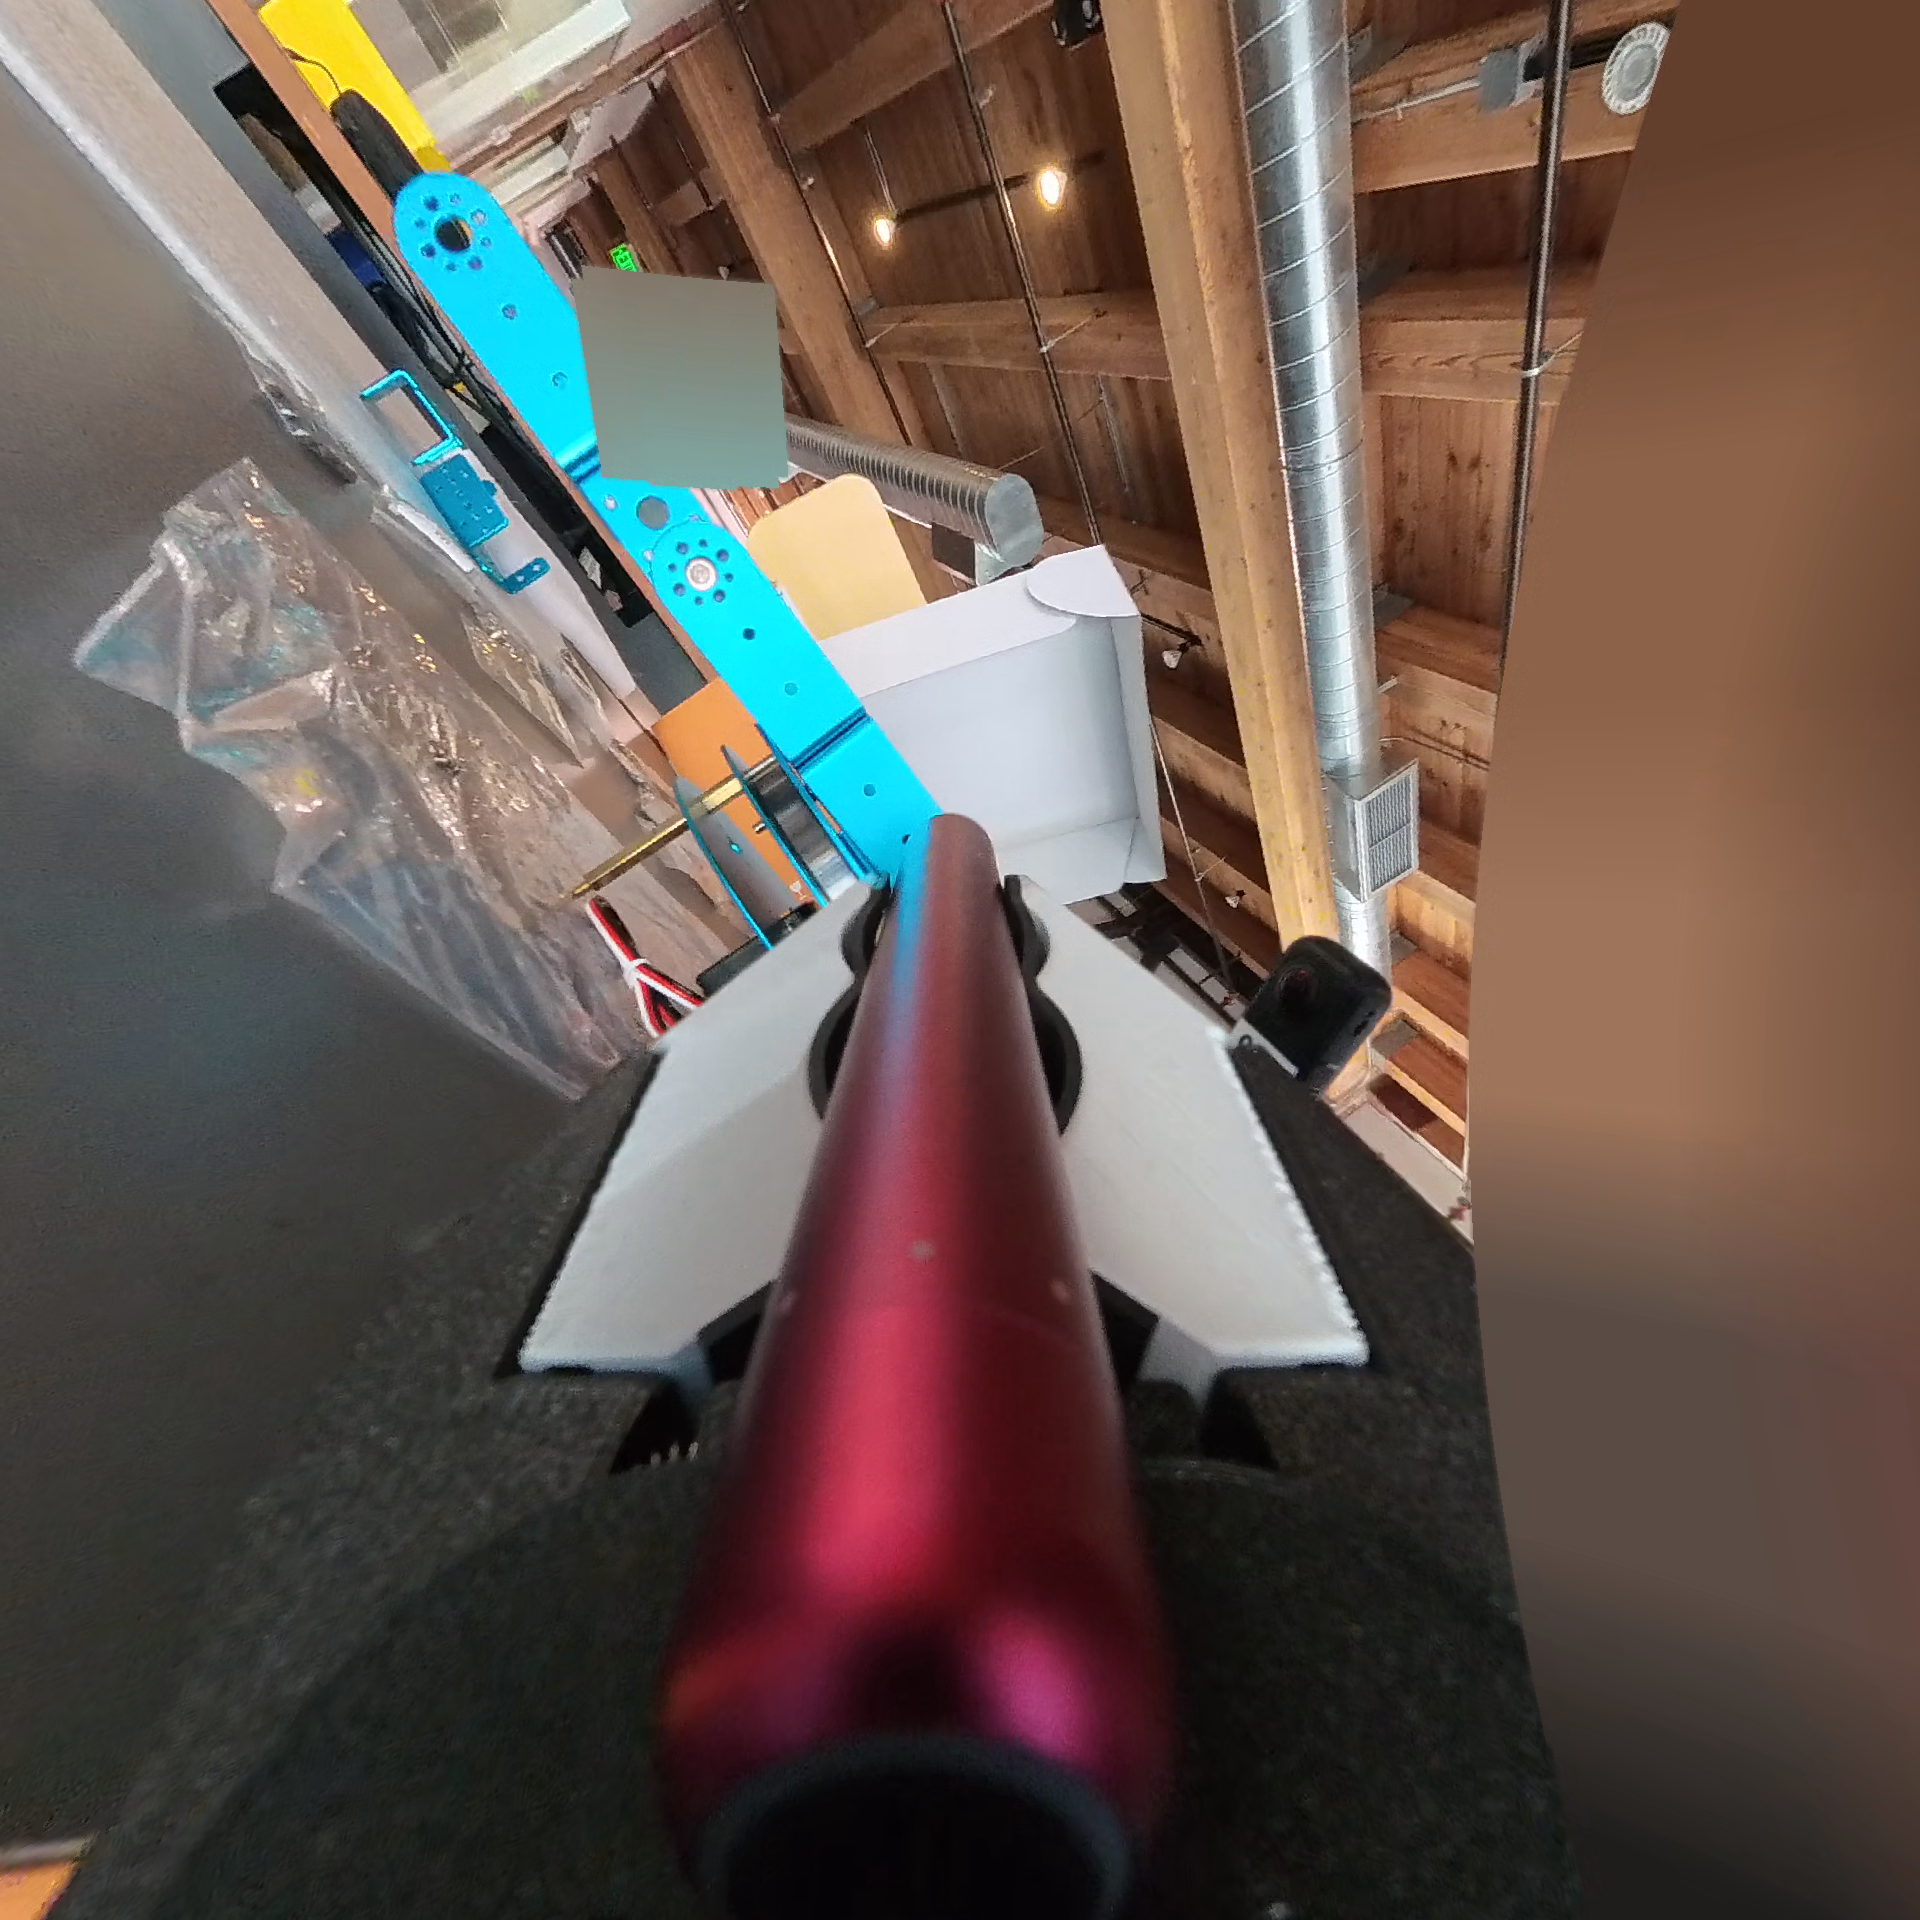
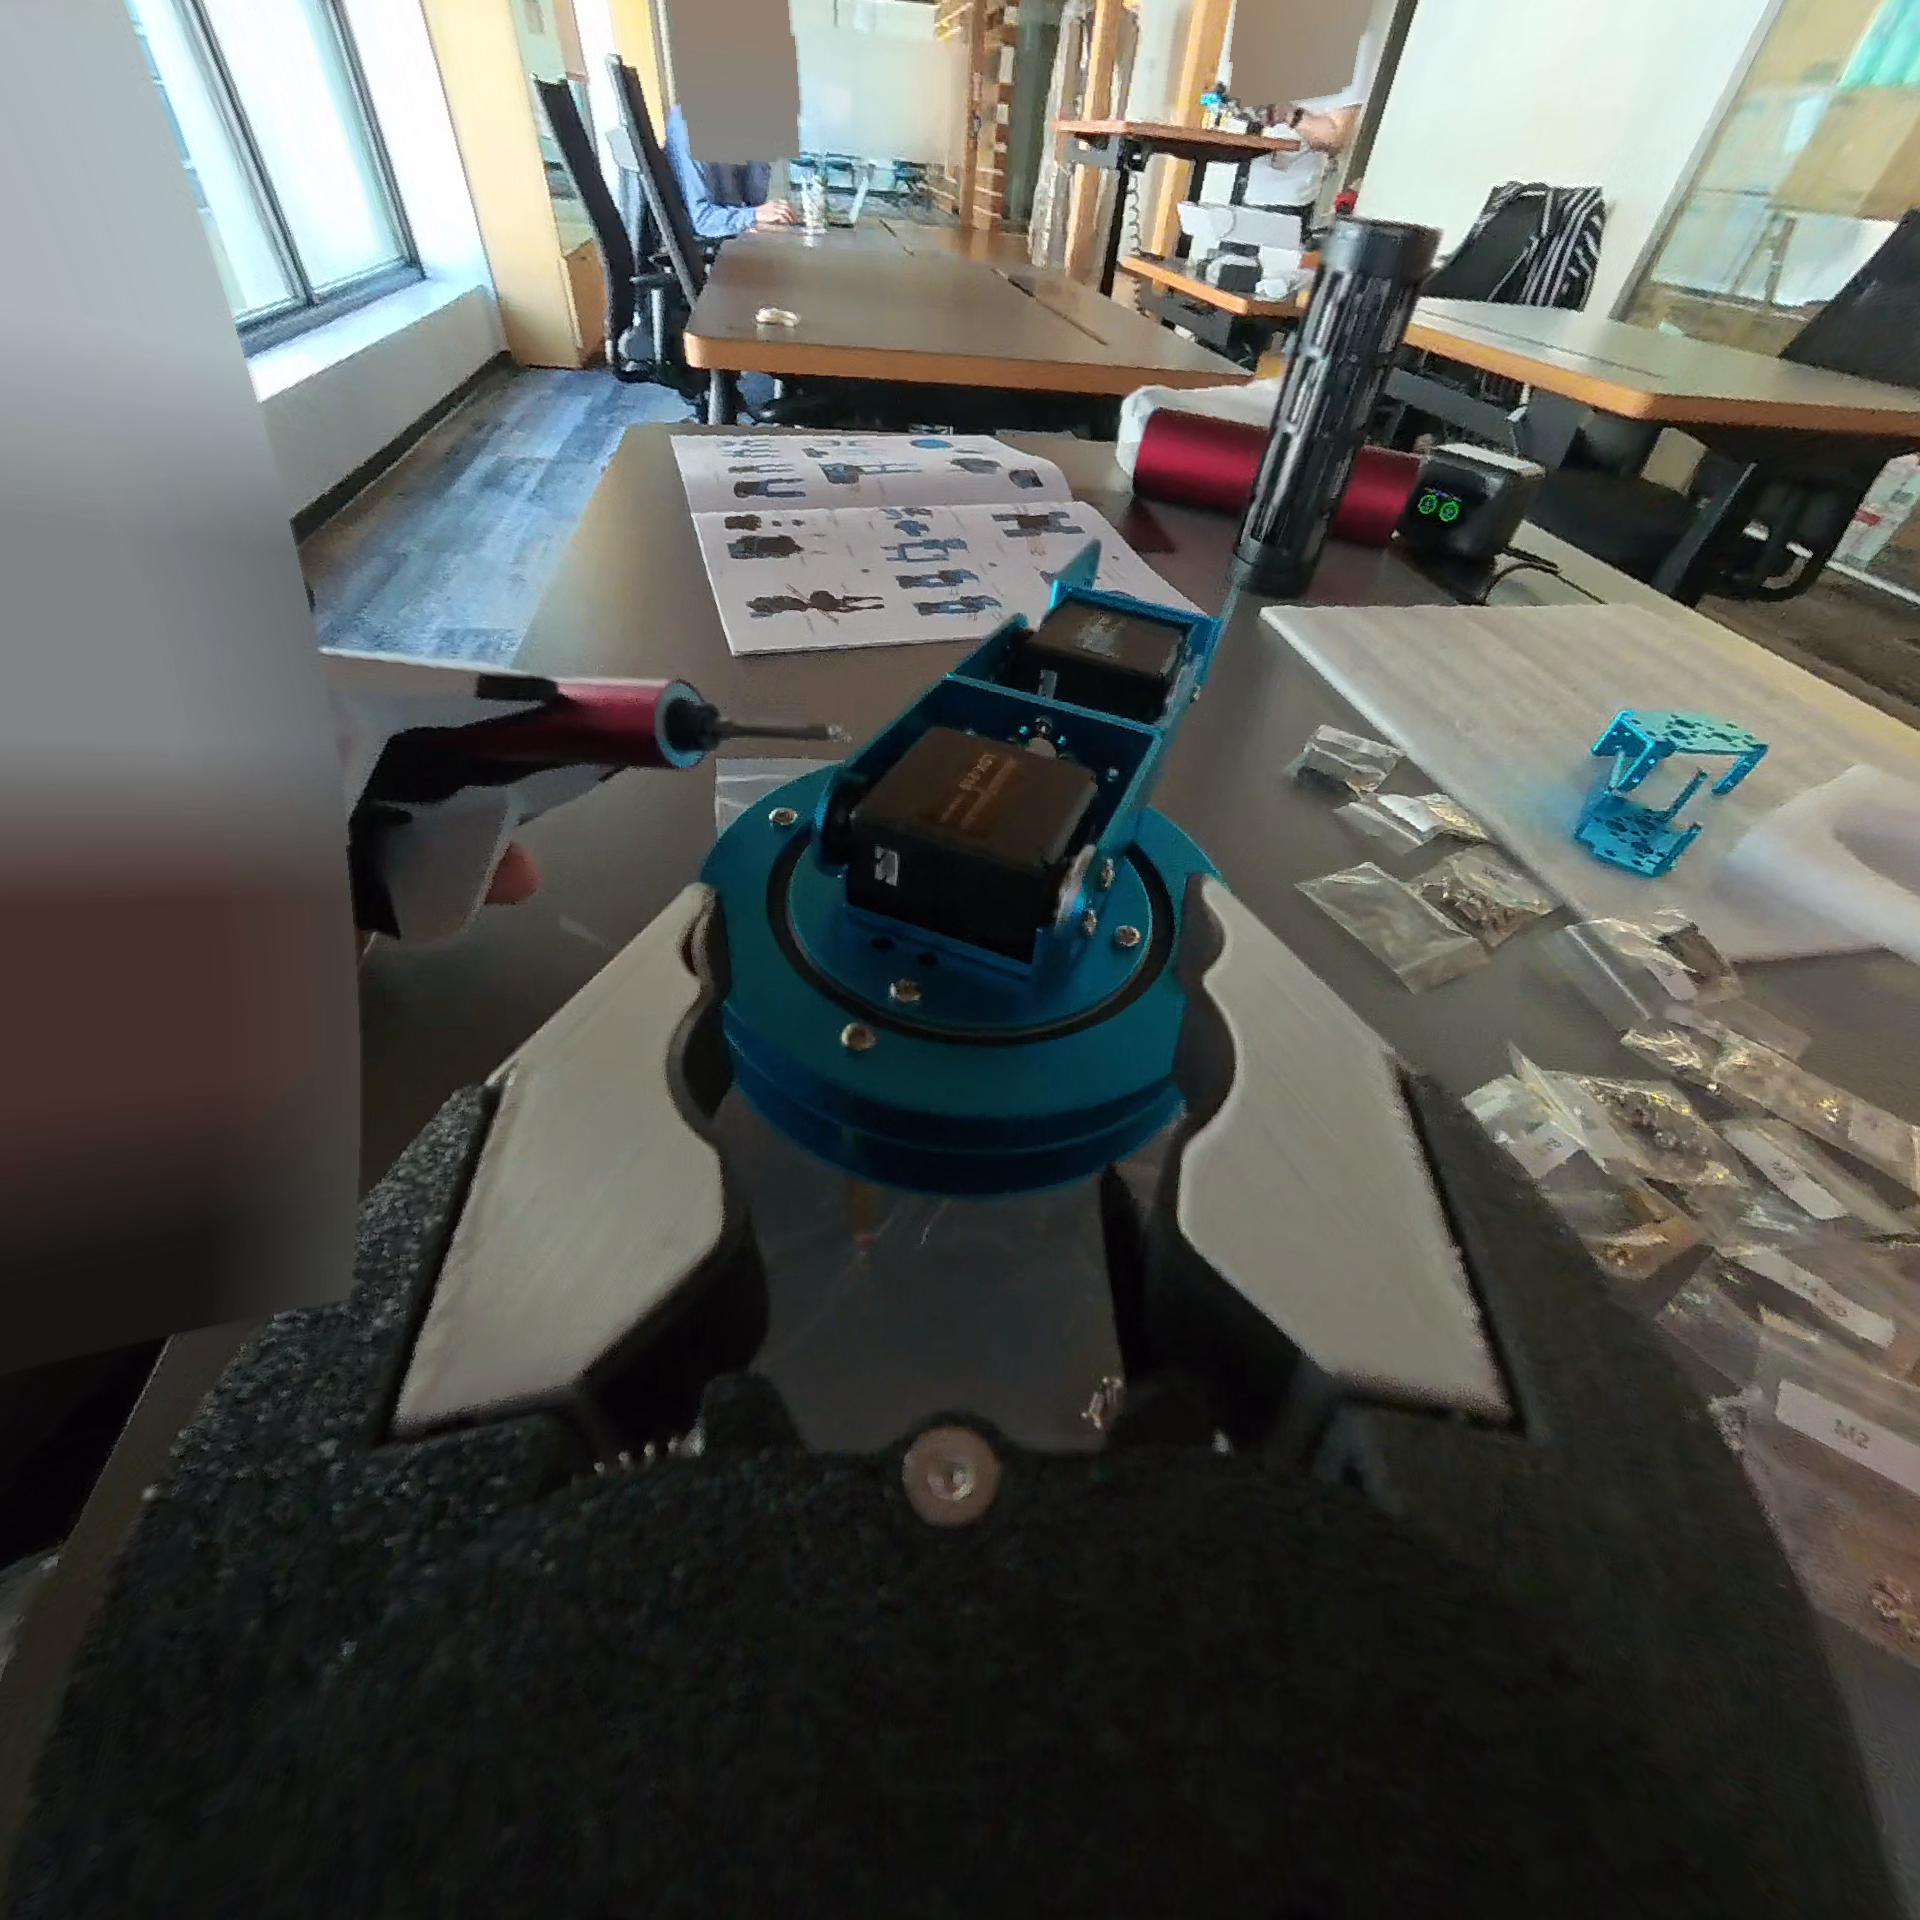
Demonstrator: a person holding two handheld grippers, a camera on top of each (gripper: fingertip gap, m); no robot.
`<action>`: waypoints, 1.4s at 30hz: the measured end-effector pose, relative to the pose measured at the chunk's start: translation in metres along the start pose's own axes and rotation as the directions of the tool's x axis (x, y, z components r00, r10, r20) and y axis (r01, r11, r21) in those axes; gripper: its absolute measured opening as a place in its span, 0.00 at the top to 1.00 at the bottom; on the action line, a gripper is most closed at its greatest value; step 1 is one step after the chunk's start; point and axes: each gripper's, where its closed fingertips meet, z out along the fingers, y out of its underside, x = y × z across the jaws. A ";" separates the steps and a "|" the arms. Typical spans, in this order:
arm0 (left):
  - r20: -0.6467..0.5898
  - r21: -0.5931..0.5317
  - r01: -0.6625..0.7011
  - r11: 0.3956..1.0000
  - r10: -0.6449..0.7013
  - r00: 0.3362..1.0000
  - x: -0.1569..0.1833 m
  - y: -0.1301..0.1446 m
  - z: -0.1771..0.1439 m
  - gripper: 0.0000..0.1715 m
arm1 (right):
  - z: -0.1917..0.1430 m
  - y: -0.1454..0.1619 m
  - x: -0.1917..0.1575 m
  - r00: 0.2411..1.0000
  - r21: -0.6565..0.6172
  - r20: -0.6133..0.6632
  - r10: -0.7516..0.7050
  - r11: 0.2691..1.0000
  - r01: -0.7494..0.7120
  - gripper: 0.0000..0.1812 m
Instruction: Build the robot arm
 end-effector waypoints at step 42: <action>0.060 -0.022 -0.100 0.995 0.101 0.993 0.005 0.011 0.002 0.87 | 0.013 0.002 -0.002 0.993 -0.041 -0.111 -0.030 0.999 0.025 0.61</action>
